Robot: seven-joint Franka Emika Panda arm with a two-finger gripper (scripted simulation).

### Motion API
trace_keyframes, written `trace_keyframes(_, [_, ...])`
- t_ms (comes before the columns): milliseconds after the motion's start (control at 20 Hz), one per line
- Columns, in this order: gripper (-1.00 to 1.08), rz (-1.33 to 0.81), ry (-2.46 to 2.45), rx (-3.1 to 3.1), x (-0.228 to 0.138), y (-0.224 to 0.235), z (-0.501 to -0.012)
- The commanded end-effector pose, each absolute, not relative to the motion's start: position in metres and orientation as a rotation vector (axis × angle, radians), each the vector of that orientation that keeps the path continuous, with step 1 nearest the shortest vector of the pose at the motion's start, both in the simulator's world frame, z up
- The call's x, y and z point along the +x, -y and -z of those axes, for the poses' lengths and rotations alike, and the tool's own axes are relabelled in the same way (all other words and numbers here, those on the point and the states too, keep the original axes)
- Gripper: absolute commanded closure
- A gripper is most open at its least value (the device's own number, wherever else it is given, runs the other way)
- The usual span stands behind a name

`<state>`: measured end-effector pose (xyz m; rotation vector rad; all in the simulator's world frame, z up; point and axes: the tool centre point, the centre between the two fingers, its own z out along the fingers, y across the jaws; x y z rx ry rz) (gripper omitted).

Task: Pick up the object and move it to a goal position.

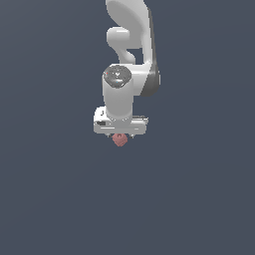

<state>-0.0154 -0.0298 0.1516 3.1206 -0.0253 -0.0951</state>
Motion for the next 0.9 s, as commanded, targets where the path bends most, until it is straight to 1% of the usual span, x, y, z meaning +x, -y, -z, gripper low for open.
trace_keyframes(0, [-0.92, 0.095, 0.025, 3.121, -0.015, 0.03, -0.152])
trace_keyframes(850, [-0.92, 0.059, -0.007, 3.129, -0.011, 0.041, -0.161])
